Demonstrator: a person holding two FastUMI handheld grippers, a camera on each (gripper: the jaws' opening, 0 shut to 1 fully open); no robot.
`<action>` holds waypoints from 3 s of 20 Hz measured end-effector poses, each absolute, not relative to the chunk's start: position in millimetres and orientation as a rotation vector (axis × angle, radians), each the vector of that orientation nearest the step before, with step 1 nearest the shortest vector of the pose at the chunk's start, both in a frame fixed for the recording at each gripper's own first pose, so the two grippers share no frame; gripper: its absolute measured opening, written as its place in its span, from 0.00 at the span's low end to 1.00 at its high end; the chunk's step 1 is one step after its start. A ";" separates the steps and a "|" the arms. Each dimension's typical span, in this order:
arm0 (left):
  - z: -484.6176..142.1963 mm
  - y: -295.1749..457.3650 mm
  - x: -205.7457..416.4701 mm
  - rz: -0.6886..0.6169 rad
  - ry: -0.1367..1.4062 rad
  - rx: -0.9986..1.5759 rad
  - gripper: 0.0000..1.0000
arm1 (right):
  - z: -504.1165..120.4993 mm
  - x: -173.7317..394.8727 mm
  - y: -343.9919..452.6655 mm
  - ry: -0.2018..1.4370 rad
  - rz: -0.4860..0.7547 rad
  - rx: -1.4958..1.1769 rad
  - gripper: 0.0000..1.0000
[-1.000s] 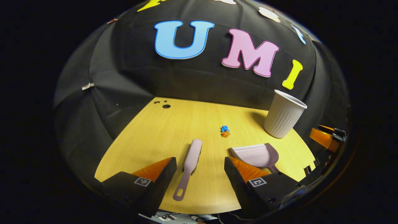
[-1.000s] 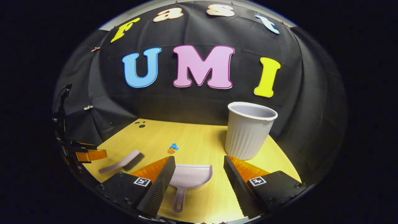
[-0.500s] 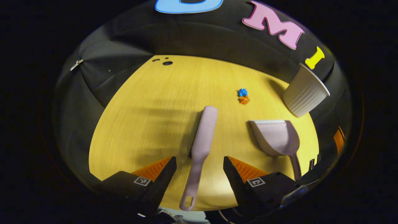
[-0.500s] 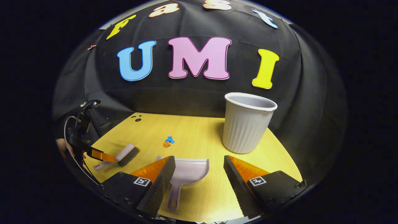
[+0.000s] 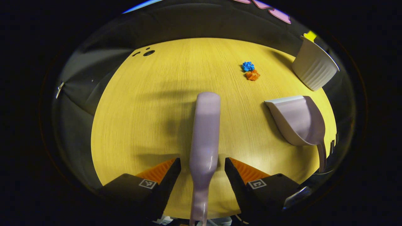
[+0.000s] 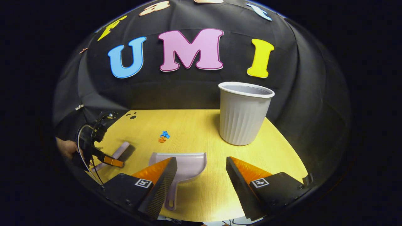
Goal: Pick up the small broom and dustpan from the desktop, sweep the trash into the dustpan with the broom, and then empty the trash into the garbage bin.
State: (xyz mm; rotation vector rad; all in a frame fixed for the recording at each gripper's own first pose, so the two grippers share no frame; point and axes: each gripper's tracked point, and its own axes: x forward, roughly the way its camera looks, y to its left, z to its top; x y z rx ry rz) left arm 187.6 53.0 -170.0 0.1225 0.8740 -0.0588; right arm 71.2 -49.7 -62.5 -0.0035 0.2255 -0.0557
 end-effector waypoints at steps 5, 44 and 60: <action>-183.4 54.9 189.8 -0.071 0.886 0.164 0.65 | -59.6 67.6 -49.1 0.219 -0.071 -0.015 0.98; -134.6 50.4 114.5 -0.089 0.694 -0.129 0.29 | -260.2 117.4 22.8 0.935 -0.015 0.020 0.85; -127.3 31.6 177.4 -0.097 0.750 0.005 0.29 | -258.0 124.0 1.0 0.910 0.095 -0.118 0.39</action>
